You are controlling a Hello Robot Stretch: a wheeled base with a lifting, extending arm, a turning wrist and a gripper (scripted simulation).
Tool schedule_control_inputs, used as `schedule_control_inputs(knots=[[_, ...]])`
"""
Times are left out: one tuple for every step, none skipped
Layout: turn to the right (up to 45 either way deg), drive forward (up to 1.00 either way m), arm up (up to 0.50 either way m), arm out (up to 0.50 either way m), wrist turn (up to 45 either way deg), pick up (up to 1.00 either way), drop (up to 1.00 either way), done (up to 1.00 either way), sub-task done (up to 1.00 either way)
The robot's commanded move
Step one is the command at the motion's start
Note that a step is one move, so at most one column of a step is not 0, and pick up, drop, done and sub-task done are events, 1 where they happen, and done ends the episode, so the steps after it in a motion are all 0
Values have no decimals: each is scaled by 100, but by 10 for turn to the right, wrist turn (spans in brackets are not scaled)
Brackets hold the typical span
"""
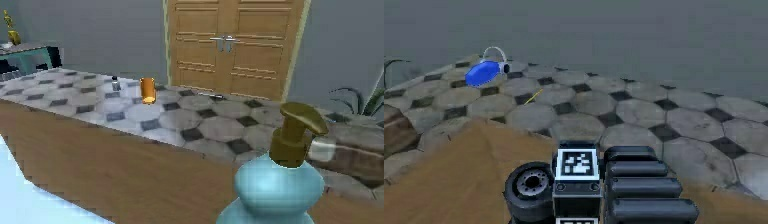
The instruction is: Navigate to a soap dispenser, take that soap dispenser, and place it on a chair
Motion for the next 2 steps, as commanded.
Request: schedule_control_inputs(knots=[[-450,0,0,0,0,0,0,0,0],[-210,0,0,0,0,0,0,0,0]])
